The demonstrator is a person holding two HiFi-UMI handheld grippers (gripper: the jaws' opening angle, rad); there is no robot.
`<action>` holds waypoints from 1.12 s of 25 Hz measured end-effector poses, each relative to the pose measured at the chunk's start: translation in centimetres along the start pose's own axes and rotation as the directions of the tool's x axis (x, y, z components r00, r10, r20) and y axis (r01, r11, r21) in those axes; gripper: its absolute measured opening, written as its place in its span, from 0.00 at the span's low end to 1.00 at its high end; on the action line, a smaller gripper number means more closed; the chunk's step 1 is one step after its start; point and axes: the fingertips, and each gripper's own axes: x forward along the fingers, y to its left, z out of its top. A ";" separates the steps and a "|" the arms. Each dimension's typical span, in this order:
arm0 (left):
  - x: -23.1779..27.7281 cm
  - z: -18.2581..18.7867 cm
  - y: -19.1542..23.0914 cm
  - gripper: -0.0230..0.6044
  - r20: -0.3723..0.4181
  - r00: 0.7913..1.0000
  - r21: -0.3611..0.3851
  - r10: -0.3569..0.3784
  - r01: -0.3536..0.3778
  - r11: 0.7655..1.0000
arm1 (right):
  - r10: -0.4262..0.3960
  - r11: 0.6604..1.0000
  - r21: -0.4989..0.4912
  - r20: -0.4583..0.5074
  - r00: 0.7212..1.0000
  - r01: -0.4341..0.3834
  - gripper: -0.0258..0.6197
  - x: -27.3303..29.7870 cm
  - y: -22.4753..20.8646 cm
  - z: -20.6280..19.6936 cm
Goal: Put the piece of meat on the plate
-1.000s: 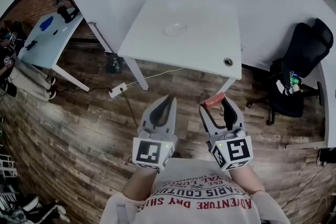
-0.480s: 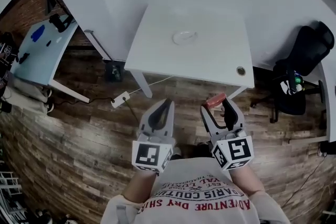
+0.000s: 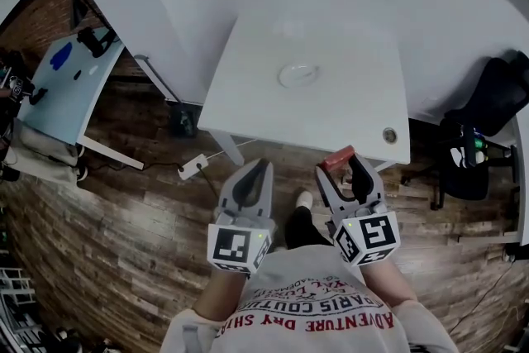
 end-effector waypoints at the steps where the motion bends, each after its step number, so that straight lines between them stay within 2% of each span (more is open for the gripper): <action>1: 1.3 0.1 0.4 0.07 -0.001 1.000 0.007 0.001 -0.001 1.000 | 0.001 1.000 0.006 0.004 1.000 -0.001 0.49 1.1 -0.9 0.2; 10: 15.0 2.6 2.9 0.07 -0.007 1.000 0.066 0.007 -0.007 0.998 | 0.001 1.000 0.023 0.013 1.000 -0.002 0.49 11.3 -10.7 3.2; 17: 23.6 2.7 5.3 0.07 -0.026 0.999 0.050 0.037 -0.036 0.998 | -0.001 1.000 0.011 0.005 1.000 0.001 0.49 17.5 -16.9 4.8; 22: 27.2 1.2 5.8 0.07 -0.073 0.997 0.039 0.008 -0.005 0.999 | 0.001 1.000 0.029 -0.039 0.999 0.000 0.49 20.9 -18.7 3.9; 28: 30.3 0.9 9.2 0.07 -0.090 0.996 0.020 -0.013 0.015 1.000 | -0.009 0.998 0.065 -0.071 0.997 0.013 0.49 25.2 -18.4 3.7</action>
